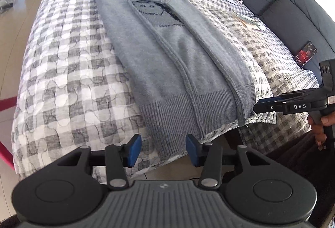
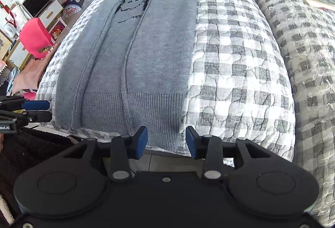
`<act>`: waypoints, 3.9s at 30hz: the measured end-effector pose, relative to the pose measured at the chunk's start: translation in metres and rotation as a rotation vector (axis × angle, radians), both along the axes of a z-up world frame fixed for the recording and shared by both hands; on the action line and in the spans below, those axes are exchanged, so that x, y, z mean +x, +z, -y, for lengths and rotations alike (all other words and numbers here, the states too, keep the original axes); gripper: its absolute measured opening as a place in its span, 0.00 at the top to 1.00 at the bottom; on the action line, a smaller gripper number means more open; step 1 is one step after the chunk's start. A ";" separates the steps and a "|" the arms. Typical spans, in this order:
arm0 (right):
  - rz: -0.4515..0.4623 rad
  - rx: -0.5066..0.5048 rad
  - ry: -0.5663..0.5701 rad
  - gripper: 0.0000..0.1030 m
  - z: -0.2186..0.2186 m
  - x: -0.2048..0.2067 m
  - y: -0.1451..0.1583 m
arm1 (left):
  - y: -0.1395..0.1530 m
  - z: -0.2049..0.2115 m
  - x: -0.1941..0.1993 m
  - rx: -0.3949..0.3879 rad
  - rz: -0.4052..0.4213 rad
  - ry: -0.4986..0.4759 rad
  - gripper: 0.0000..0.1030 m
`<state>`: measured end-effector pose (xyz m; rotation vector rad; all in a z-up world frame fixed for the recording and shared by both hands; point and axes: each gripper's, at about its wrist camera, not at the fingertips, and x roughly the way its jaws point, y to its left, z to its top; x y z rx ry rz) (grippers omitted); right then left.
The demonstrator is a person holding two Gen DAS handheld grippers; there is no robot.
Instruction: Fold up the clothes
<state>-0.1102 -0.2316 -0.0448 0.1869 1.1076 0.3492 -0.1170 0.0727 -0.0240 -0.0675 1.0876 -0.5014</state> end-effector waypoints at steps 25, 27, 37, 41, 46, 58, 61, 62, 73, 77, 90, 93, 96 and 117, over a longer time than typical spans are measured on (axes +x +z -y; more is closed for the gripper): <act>-0.080 0.317 0.087 0.92 0.026 0.026 0.006 | 0.007 -0.028 0.028 -0.312 -0.118 -0.059 0.95; -0.063 0.367 0.078 0.92 0.029 0.033 0.013 | 0.015 -0.035 0.038 -0.389 -0.114 -0.029 0.95; -0.016 0.514 -0.141 0.91 0.052 0.109 0.019 | 0.016 -0.058 0.127 -0.466 -0.037 0.206 0.94; -0.022 0.566 -0.216 0.85 0.058 0.139 0.003 | -0.002 -0.060 0.150 -0.458 -0.054 0.230 0.92; 0.028 0.616 -0.263 0.64 0.074 0.146 -0.008 | 0.011 -0.066 0.146 -0.458 0.074 0.224 0.54; 0.312 0.361 -0.011 0.60 0.040 0.132 0.012 | 0.014 -0.018 0.132 -0.126 0.325 0.015 0.48; 0.338 0.252 0.053 0.60 0.020 0.128 0.014 | 0.011 -0.015 0.130 -0.121 0.344 -0.010 0.52; 0.345 0.223 0.072 0.60 0.015 0.126 0.014 | 0.011 -0.019 0.128 -0.123 0.345 -0.016 0.59; 0.379 0.094 0.101 0.61 0.006 0.112 0.007 | 0.003 -0.008 0.127 -0.096 0.352 -0.052 0.73; 0.411 0.081 0.145 0.76 0.001 0.108 0.009 | 0.003 -0.006 0.127 -0.084 0.370 -0.041 0.93; 0.576 0.105 0.044 0.92 0.000 0.129 0.033 | 0.027 -0.025 0.157 -0.210 0.532 0.115 0.96; 0.623 0.120 -0.008 0.92 0.002 0.143 0.034 | 0.028 -0.031 0.177 -0.273 0.550 0.141 0.96; 0.645 0.149 -0.042 0.92 0.004 0.161 0.031 | 0.022 -0.034 0.203 -0.309 0.530 0.175 0.96; 0.466 0.096 -0.171 0.86 -0.002 0.266 -0.010 | -0.019 -0.032 0.290 -0.227 0.361 0.371 0.83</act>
